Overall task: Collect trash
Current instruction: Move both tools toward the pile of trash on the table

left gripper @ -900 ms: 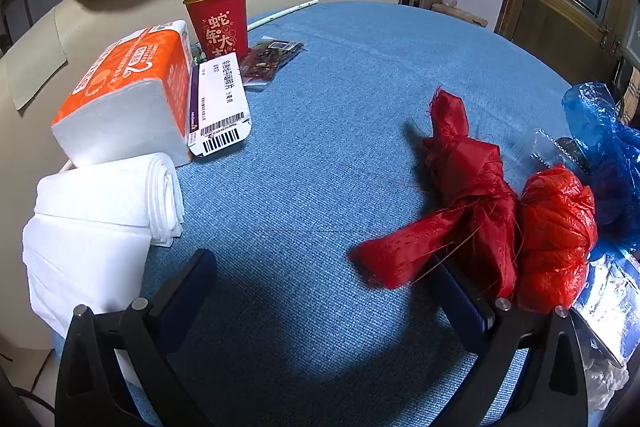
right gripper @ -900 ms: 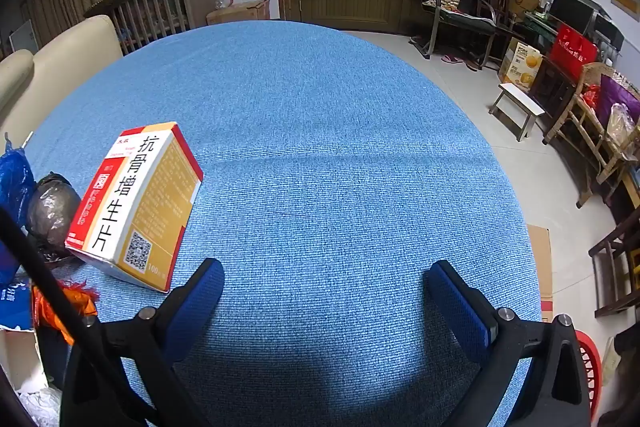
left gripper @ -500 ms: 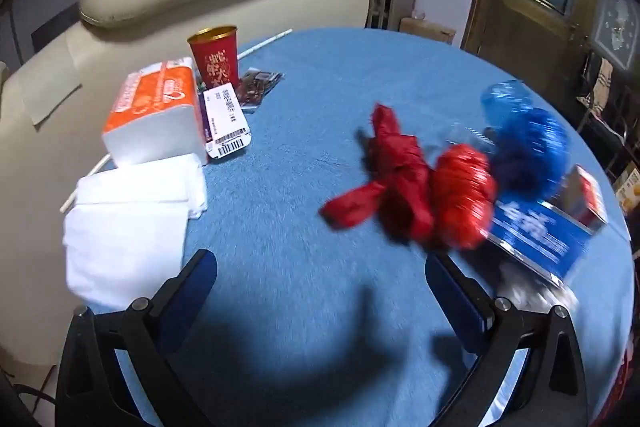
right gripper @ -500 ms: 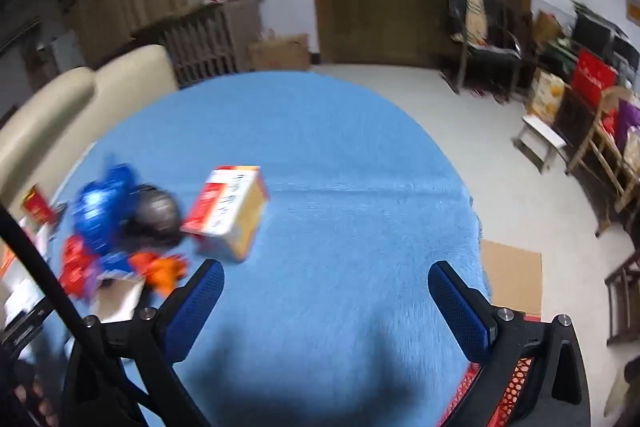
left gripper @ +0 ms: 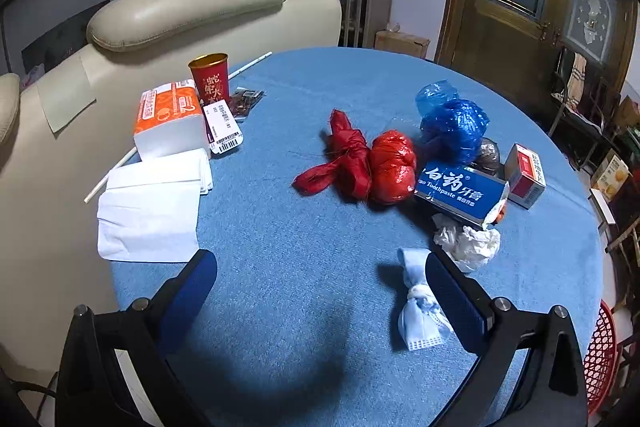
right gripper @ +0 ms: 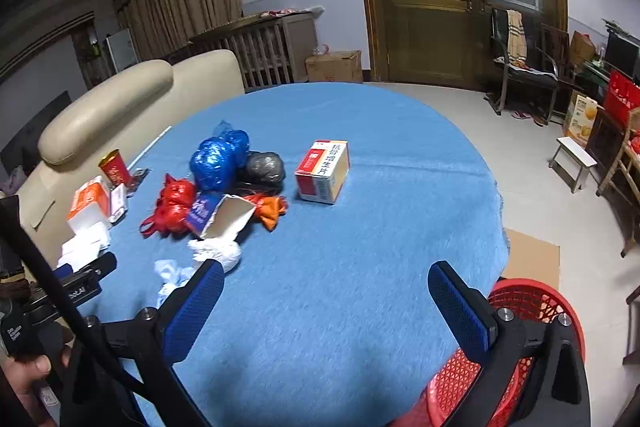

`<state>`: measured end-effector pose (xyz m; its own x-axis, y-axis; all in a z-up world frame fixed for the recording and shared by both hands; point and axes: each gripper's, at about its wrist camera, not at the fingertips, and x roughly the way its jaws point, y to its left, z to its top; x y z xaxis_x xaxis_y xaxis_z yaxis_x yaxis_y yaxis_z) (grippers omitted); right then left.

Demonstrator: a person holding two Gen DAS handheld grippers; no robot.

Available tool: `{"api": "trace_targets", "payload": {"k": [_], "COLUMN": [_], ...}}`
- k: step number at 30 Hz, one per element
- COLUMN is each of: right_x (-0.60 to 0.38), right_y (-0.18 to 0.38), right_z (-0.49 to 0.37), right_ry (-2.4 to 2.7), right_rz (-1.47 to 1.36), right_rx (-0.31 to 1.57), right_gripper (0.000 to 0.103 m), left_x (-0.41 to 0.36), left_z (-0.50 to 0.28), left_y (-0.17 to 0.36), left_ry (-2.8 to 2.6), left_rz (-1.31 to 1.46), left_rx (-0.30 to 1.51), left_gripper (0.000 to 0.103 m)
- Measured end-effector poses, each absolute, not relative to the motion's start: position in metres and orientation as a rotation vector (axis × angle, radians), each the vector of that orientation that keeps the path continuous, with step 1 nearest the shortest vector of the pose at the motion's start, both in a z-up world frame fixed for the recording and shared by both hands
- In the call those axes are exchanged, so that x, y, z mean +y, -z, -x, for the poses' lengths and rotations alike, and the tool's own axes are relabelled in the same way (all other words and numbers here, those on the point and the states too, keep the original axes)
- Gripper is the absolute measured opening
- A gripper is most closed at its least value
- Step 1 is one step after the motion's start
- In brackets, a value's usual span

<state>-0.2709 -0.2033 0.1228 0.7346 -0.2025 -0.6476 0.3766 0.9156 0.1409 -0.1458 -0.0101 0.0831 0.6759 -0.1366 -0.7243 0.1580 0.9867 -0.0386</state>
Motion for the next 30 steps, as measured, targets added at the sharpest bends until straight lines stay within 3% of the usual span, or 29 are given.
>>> {"api": "trace_targets", "payload": {"k": [30], "right_x": [-0.199], "right_y": [-0.114], "right_z": [0.271], "right_ry": [0.3], "right_rz": [-0.258], "right_rx": [0.7], "right_gripper": [0.103], "left_x": [-0.008], "left_z": [0.147], "left_y": [-0.082], "left_ry": [0.191], "left_rz": [-0.017], "left_rx": [0.833], "left_gripper": [0.103]}}
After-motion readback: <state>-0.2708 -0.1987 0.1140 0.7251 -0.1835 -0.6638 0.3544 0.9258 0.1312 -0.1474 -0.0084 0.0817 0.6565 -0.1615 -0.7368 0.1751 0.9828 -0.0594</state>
